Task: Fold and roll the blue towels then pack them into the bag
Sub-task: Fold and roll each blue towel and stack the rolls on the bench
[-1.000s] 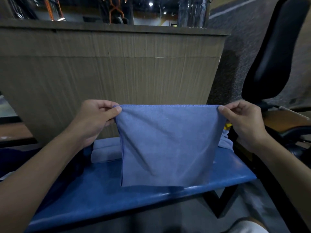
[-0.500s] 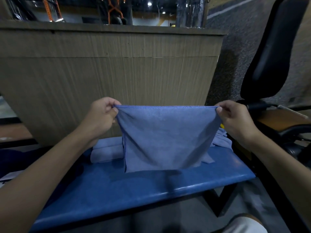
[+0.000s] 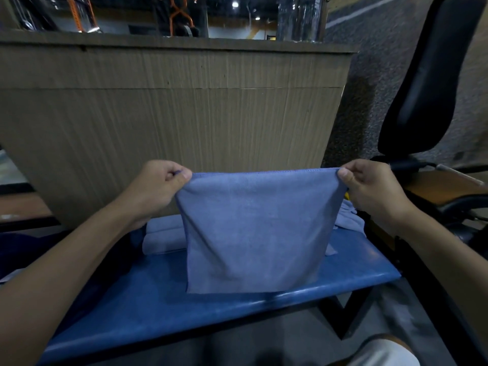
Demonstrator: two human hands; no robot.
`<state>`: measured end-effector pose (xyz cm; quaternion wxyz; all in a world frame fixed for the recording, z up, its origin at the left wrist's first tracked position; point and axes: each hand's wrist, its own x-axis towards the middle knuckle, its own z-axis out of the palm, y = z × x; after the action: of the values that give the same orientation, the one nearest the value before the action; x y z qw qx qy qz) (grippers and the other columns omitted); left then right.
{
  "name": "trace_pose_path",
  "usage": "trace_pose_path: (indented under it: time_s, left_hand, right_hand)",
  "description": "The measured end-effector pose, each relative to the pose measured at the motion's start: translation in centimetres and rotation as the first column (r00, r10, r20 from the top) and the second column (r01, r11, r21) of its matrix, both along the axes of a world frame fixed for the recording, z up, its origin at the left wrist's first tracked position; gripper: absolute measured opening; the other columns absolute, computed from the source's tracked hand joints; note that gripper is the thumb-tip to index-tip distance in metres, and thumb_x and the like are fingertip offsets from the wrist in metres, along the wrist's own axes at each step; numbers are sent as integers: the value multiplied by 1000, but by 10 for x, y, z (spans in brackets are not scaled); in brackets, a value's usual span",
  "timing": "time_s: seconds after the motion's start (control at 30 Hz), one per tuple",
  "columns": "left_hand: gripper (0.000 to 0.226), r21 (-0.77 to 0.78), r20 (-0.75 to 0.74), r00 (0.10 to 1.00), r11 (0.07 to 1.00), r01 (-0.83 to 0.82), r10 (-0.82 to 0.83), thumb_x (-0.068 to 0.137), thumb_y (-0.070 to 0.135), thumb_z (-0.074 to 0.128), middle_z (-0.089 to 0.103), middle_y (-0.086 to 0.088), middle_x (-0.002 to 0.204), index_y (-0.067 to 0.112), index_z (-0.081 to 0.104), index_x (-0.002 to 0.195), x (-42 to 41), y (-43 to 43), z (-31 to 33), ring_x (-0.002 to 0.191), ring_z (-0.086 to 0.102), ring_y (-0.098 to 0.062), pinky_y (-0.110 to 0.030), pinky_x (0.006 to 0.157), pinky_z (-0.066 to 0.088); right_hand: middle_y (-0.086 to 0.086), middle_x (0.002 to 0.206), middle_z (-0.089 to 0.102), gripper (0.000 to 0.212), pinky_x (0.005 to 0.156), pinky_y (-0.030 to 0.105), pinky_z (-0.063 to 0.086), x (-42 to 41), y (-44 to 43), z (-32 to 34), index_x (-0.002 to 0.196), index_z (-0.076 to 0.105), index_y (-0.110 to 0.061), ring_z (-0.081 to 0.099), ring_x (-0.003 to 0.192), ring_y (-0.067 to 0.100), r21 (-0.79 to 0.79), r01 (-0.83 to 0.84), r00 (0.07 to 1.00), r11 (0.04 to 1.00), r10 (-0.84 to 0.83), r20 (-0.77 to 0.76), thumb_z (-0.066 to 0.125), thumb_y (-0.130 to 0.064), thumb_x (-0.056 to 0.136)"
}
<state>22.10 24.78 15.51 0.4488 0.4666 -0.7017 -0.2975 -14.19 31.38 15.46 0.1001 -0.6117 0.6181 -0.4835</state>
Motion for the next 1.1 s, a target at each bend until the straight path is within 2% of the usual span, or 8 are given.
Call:
trace_pose_path:
  time_s: [0.2, 0.37, 0.47, 0.57, 0.7, 0.8, 0.9, 1.1]
  left_hand:
    - [27, -141, 142, 987, 989, -51, 71, 86, -6, 66, 65, 4, 73, 21, 66, 80, 0, -2, -4, 57, 58, 7, -5, 57, 43]
    - [14, -85, 199, 978, 995, -48, 64, 89, -2, 65, 70, -7, 78, 7, 72, 96, 7, -1, -12, 60, 58, -3, -10, 56, 46]
    - [8, 174, -5, 999, 984, 42, -41, 94, 1, 59, 66, -15, 77, 1, 66, 93, 4, 6, -9, 55, 60, -9, -17, 50, 51]
    - [12, 492, -336, 939, 835, 245, -77, 94, 4, 56, 72, -14, 84, -5, 64, 97, 4, 6, -4, 72, 72, -16, -25, 61, 59]
    - [10, 622, -402, 916, 736, 269, 4, 91, 3, 57, 72, -12, 81, -3, 65, 93, 1, -5, -15, 68, 72, -13, -23, 56, 58]
    - [6, 627, -416, 907, 744, 229, 71, 92, -1, 57, 72, -11, 77, -4, 63, 91, -3, -17, -21, 66, 72, -13, -22, 55, 58]
    - [8, 579, -446, 889, 791, 198, 105, 93, -3, 56, 72, -13, 82, -3, 62, 88, -7, -32, -17, 69, 73, -15, -25, 59, 60]
    - [14, 277, -440, 898, 953, 125, 10, 97, 3, 54, 68, -16, 97, -7, 62, 103, -5, -37, -6, 90, 69, -20, -30, 75, 60]
  right_hand:
    - [23, 63, 61, 14, 44, 26, 51, 2, 6, 0, 93, 57, 1, 66, 49, 26, 15, -78, 973, 997, 72, 221, 49, -8, 100]
    - [19, 57, 54, 22, 44, 27, 40, -5, 11, -9, 86, 60, -9, 51, 47, 26, 53, -93, 981, 994, 82, 178, 45, -4, 101]
    - [15, 51, 46, 24, 38, 24, 32, -9, 10, -15, 83, 57, -10, 43, 46, 25, 143, -87, 984, 986, 63, 169, 43, -8, 102]
    - [15, 59, 46, 24, 34, 22, 33, -9, 8, -17, 82, 56, -7, 44, 38, 23, 202, -110, 974, 973, 66, 215, 43, -7, 103]
    - [17, 66, 50, 19, 40, 25, 49, -8, 2, -18, 88, 53, 1, 58, 41, 21, 250, -181, 936, 951, 88, 342, 43, -6, 102]
    - [24, 76, 56, 16, 54, 28, 57, -4, -13, -24, 104, 53, 7, 67, 50, 20, 246, -198, 923, 949, 97, 371, 41, -4, 102]
    - [23, 79, 58, 13, 59, 27, 58, -1, -29, -25, 103, 53, 5, 67, 52, 14, 197, -182, 930, 963, 104, 352, 41, 2, 101]
    - [17, 78, 61, 15, 61, 18, 56, 7, -40, -15, 95, 55, -1, 66, 58, 8, 17, -174, 923, 985, 157, 351, 41, 2, 101]
